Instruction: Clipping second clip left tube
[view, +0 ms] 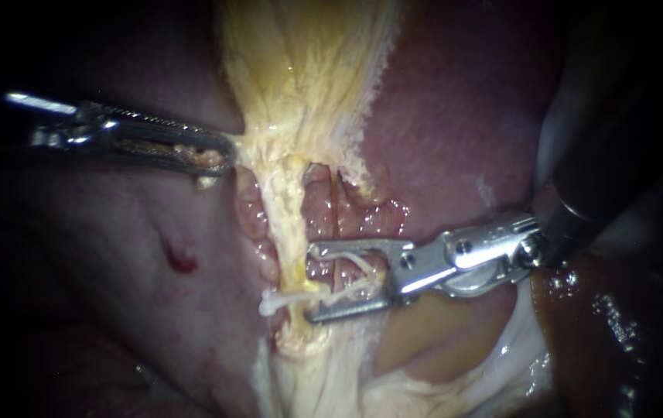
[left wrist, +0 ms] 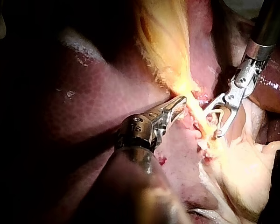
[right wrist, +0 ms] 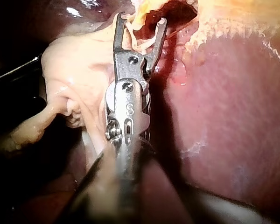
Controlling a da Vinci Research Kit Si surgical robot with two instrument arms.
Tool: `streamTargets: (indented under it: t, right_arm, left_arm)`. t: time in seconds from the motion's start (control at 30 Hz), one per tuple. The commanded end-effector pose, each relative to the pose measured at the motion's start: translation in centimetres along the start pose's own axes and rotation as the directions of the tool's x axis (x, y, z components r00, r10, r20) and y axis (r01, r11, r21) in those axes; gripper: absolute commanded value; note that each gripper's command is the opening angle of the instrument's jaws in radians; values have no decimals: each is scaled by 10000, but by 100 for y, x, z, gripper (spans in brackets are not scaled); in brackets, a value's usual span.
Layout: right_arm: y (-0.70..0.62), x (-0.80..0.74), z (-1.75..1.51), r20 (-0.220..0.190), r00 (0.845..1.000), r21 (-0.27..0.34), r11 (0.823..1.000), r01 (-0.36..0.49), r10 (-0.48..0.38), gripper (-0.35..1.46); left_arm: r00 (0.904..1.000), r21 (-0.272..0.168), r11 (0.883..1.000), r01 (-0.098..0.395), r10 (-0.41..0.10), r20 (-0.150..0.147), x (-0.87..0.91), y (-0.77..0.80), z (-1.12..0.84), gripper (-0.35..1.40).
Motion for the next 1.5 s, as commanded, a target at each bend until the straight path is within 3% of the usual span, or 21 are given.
streamTargets:
  t: [0.03,0.2,0.4,0.83,1.5]
  right_arm:
    - [4,-3,-2,-16,10000,23,10000,-25,25,50]
    - [12,-11,-4,-121,9996,128,9996,-248,249,50]
    - [11,-11,-3,-291,9987,312,9987,-399,408,50]
    - [2,2,18,-777,9945,834,9945,-641,706,50]
    - [-8,19,70,-1101,9892,1583,9842,-789,970,50]
  left_arm:
    - [10000,-2,10000,1,-1,0,0,0,0,-35]
    - [10000,-2,10000,1,-1,0,0,0,0,-35]
    - [10000,-2,10000,1,-1,0,0,0,-1,-35]
    - [10000,-5,10000,-2,2,1,1,0,0,-35]
    - [10000,-11,10000,-1,1,4,0,-1,1,-35]
